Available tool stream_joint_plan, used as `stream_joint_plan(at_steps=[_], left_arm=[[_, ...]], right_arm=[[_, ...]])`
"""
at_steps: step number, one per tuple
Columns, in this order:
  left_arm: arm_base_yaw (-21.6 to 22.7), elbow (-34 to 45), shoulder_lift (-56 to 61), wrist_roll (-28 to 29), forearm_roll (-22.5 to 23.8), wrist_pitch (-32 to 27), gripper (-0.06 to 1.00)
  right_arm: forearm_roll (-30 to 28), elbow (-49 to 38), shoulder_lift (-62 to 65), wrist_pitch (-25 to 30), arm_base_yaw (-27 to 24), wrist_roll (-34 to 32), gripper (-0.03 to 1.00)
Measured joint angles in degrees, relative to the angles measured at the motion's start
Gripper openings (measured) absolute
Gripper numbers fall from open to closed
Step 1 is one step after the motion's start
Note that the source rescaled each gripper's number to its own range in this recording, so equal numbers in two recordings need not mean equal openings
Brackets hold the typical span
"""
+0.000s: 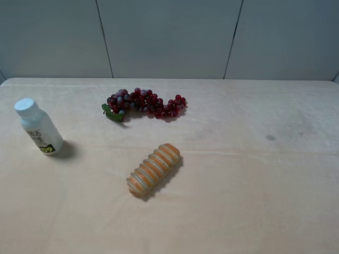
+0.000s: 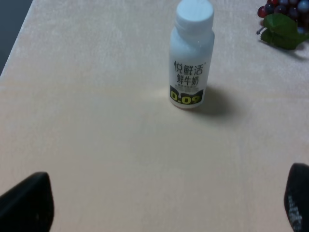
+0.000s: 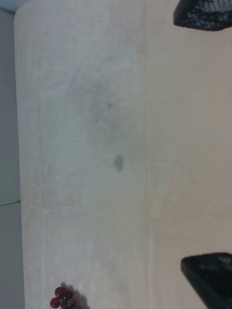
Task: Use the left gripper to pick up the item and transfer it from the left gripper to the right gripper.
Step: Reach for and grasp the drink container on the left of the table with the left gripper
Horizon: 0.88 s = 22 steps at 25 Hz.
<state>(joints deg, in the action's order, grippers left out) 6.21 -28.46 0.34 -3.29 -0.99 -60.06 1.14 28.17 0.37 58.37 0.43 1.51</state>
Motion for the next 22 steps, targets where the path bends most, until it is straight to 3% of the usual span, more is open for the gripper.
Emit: stream_joint_plan(at_steps=[14, 22], left_arm=[[0.00, 0.00, 0.00, 0.19, 0.05, 0.00, 0.90], [0.00, -3.83, -7.15, 0.19, 0.05, -1.47, 0.99]], right_arm=[[0.00, 0.00, 0.00, 0.00, 0.00, 0.00, 1.00], [0.00, 0.00, 0.00, 0.06, 0.00, 0.00, 1.00]])
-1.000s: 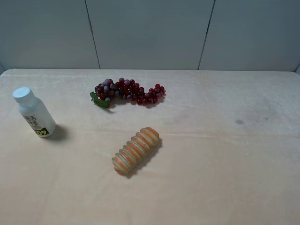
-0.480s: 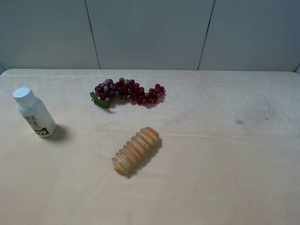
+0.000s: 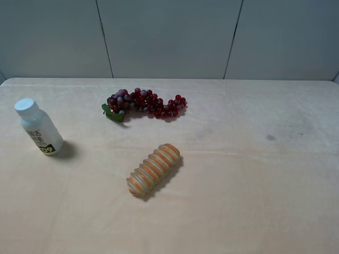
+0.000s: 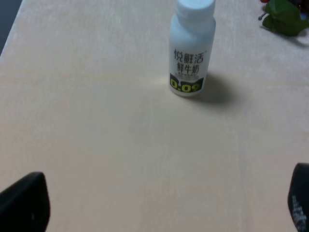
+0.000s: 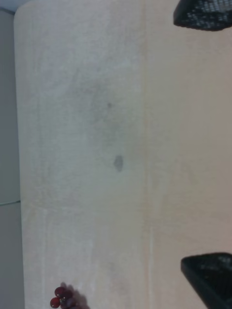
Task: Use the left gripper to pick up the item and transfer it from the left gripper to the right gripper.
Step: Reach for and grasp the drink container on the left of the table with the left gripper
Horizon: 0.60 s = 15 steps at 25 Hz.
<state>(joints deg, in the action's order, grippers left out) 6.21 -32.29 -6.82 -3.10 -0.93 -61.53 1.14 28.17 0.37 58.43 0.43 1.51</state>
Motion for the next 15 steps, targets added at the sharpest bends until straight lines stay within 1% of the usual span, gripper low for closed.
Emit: stream_joint_plan(at_steps=[8, 15], left_arm=[[0.00, -8.86, -15.14, 0.12, 0.27, 1.40, 1.00], [-1.58, -14.48, -29.50, 3.10, 0.93, 1.98, 1.00]], right_arm=[[0.00, 0.00, 0.00, 0.00, 0.00, 0.00, 1.00], [0.00, 0.00, 0.00, 0.00, 0.00, 0.00, 1.00]])
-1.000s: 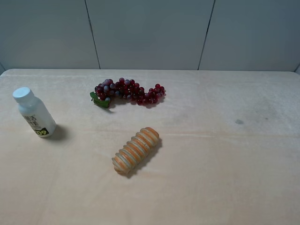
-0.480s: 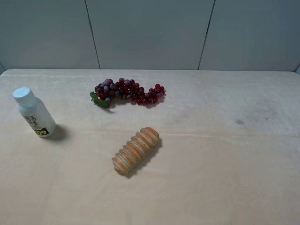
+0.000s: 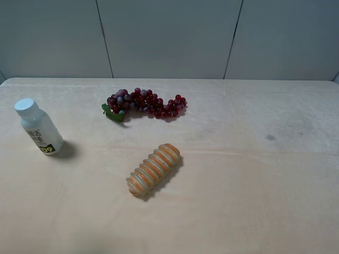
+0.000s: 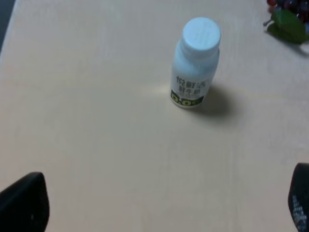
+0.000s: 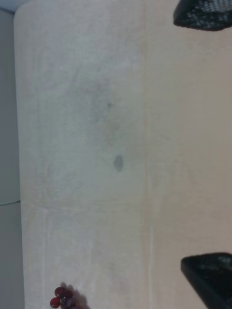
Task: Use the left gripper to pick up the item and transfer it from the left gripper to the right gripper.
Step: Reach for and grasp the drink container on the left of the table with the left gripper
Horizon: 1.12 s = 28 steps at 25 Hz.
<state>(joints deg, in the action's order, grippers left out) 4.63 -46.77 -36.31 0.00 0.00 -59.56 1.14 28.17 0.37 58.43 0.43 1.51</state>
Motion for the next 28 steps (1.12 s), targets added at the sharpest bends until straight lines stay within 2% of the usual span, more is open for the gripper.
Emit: stream_joint_plan(at_steps=[9, 19, 28], left_arm=[[-0.12, -7.09, -21.38, 0.35, 0.00, 0.49, 1.00], [-0.12, -8.48, -37.97, 0.00, -0.62, 6.91, 1.00], [-5.08, -8.52, -47.64, 0.00, -0.74, 13.85, 1.00]], right_arm=[[0.00, 0.00, 0.00, -0.08, 0.00, 0.00, 1.00], [0.00, 0.00, 0.00, -0.08, 0.00, 0.00, 1.00], [0.00, 0.00, 0.00, -0.08, 0.00, 0.00, 1.00]])
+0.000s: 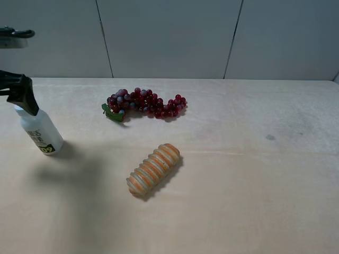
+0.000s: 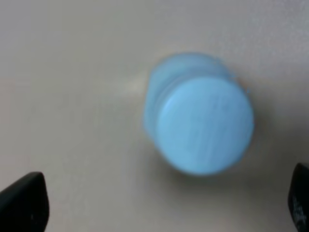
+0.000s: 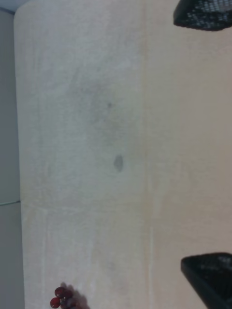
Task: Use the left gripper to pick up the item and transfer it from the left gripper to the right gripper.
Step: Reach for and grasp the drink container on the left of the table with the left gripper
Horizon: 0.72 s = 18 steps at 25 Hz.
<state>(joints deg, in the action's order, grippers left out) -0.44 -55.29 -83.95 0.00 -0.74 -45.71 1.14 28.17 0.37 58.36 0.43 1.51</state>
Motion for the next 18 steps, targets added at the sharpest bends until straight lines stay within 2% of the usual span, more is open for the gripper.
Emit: stream_joint_plan(at_steps=[6, 18], left_arm=[[-2.23, -0.07, -4.73, 2.06, 0.00, 3.12, 1.00], [-2.58, -0.10, -11.45, 2.29, -0.10, 8.01, 1.00]], right_arm=[[0.00, 0.00, 0.00, 0.00, 0.00, 0.00, 1.00], [0.00, 0.00, 0.00, 0.05, 0.00, 0.00, 1.00]])
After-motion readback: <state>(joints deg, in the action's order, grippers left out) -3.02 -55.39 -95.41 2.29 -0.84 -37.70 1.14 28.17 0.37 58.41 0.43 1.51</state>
